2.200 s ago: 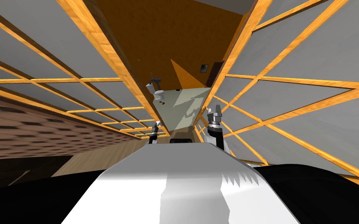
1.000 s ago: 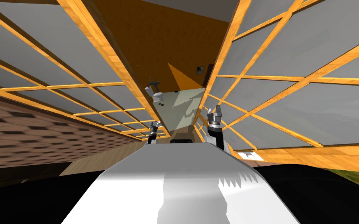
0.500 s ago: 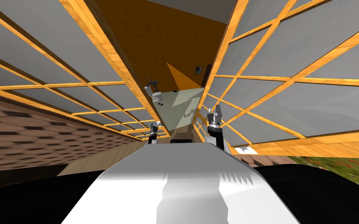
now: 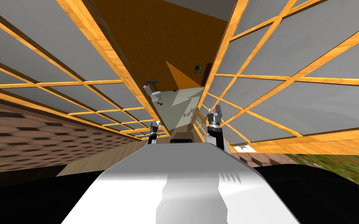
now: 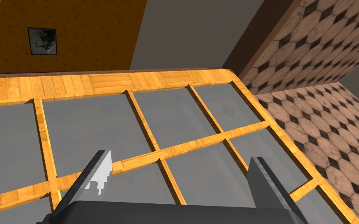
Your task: Pull the door open
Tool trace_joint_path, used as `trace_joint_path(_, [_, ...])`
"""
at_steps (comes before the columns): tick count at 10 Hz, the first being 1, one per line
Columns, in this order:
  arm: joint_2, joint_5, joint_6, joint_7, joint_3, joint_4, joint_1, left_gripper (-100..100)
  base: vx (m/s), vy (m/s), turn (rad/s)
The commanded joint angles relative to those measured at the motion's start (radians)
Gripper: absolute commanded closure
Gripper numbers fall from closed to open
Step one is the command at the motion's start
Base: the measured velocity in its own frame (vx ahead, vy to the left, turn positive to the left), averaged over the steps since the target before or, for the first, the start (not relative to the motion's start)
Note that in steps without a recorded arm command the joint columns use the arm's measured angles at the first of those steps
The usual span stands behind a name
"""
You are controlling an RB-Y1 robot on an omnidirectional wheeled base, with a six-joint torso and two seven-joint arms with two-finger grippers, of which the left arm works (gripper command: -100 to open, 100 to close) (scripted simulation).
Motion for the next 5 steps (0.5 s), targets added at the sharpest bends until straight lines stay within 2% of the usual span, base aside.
trace_joint_path(1, [-0.024,0.018,-0.001,0.05,-0.035,-0.011,0.004,-100,-0.073,0.036,-0.072])
trace_joint_path(2, [-0.024,0.018,-0.001,0.067,-0.035,-0.011,0.004,-100,-0.056,0.027,-0.036])
trace_joint_path(3, [-0.024,0.037,-0.001,0.093,-0.044,-0.015,0.005,-100,-0.065,0.013,-0.088])
trace_joint_path(5, [-0.024,0.037,-0.001,0.108,-0.044,-0.015,0.005,-100,-0.034,0.004,0.001])
